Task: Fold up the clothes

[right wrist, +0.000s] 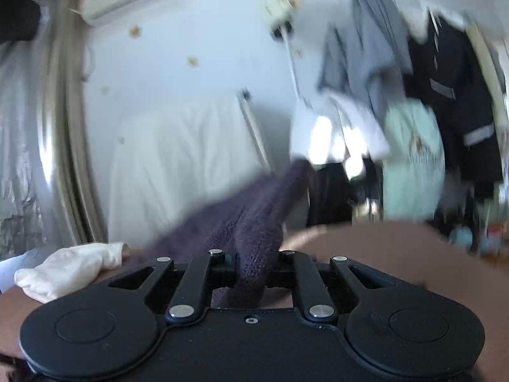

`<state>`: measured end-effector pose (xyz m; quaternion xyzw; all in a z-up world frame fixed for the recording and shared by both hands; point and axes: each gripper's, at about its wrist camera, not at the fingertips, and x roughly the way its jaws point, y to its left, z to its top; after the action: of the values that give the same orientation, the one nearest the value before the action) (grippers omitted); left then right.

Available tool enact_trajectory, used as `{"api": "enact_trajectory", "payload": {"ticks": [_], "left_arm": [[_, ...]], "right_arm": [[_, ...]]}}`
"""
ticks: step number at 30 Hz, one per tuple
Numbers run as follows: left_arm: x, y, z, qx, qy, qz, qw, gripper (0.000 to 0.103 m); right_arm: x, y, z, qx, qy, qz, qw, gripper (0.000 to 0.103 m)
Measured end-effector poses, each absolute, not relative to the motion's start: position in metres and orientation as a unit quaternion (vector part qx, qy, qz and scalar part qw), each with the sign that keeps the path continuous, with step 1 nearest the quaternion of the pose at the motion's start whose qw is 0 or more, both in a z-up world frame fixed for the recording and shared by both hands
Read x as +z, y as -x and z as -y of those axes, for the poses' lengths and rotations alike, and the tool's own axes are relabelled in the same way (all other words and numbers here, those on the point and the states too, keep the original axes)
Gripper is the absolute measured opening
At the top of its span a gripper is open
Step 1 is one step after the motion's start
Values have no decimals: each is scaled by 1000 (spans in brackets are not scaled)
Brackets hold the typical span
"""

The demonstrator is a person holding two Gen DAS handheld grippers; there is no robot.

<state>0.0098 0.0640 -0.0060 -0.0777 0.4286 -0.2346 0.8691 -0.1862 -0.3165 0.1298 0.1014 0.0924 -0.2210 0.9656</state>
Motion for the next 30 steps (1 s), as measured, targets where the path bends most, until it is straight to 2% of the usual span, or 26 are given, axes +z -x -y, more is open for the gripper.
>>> {"api": "enact_trajectory", "payload": {"ticks": [2, 3, 5, 6, 8, 10, 12, 13, 17, 20, 24, 25, 26, 27, 29, 30], "left_arm": [[-20, -14, -54, -208, 36, -456, 865, 21], [-27, -16, -49, -193, 16, -469, 862, 29], [-34, -19, -46, -180, 1, -480, 858, 31], [-34, -20, -47, -180, 4, -479, 859, 32], [-26, -17, -53, -181, 25, -465, 866, 35], [-14, -9, -56, -190, 29, -439, 878, 35], [-3, 2, -53, -210, 21, -415, 885, 39], [3, 8, -52, -220, 15, -403, 888, 44], [11, 39, -35, -251, -15, -377, 892, 48], [5, 56, -19, -277, -30, -402, 872, 57], [-4, 76, 11, -293, -109, -407, 858, 67], [-9, 76, 17, -296, -124, -411, 853, 71], [-17, 73, 23, -305, -131, -424, 843, 83], [-25, 69, 30, -307, -141, -437, 834, 91], [-45, 59, 41, -271, -174, -461, 827, 88], [-53, 54, 46, -253, -191, -466, 826, 74]], "right_arm": [[103, 169, 326, -243, -91, -153, 953, 16], [84, 158, 331, -259, -85, -193, 943, 21], [50, 147, 334, -314, -67, -247, 914, 41], [37, 144, 333, -338, -58, -267, 900, 41], [31, 151, 324, -331, -64, -274, 901, 43], [37, 169, 311, -275, -78, -265, 921, 53], [43, 191, 295, -226, -77, -257, 936, 69], [44, 204, 288, -204, -72, -255, 942, 69], [32, 250, 285, -168, -73, -286, 941, 69], [15, 285, 290, -154, -114, -314, 930, 69], [-13, 317, 309, -135, -191, -340, 911, 69], [-21, 322, 314, -131, -215, -340, 906, 69], [-29, 326, 319, -126, -240, -339, 901, 69], [-37, 327, 325, -124, -262, -331, 898, 69], [-52, 328, 336, -130, -317, -294, 892, 69], [-57, 326, 342, -138, -341, -274, 889, 69]]}}
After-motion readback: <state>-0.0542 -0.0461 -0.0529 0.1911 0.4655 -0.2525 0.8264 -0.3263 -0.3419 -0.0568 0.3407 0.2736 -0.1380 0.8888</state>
